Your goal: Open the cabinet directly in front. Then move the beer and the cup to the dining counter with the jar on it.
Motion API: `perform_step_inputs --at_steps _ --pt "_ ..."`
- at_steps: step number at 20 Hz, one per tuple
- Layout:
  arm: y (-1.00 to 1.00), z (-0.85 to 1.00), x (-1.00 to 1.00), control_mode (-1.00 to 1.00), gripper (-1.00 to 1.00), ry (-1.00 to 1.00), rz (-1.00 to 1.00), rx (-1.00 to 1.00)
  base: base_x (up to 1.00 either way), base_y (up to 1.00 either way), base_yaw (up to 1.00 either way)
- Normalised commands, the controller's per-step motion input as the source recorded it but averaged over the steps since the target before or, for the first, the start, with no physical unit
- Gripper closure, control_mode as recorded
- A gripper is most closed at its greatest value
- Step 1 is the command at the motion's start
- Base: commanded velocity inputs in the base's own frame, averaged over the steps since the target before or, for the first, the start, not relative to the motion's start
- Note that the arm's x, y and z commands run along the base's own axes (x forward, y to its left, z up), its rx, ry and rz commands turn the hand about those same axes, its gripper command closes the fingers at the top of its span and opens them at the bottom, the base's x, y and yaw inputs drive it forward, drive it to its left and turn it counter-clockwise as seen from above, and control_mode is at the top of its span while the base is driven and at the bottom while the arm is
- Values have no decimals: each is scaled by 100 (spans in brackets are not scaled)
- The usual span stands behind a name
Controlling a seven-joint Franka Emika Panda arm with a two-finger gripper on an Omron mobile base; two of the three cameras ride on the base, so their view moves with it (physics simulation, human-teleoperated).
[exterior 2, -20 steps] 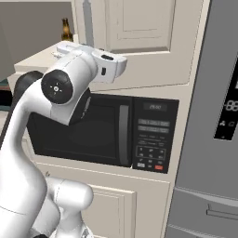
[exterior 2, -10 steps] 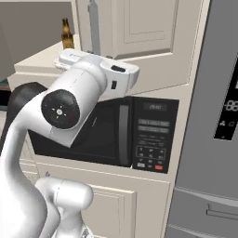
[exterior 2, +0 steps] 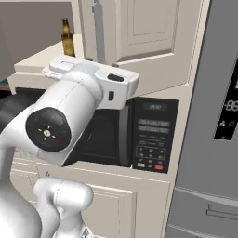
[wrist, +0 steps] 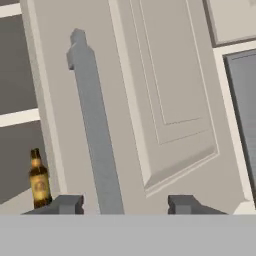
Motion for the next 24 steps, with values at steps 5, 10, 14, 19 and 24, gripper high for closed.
perform_step_inputs --at_steps 5,10,14,19,24 --pt "21 0 -100 -100 -100 -8 0 -3 0 0 0" --pt "97 -5 -82 -100 -100 -3 0 -23 0 0 0" --pt "100 -13 -34 -100 -100 0 0 -30 0 0 0" --pt "100 -14 3 -100 -100 0 -5 -25 0 0 0" --pt "84 -3 42 -100 -100 0 -13 -16 0 0 0"
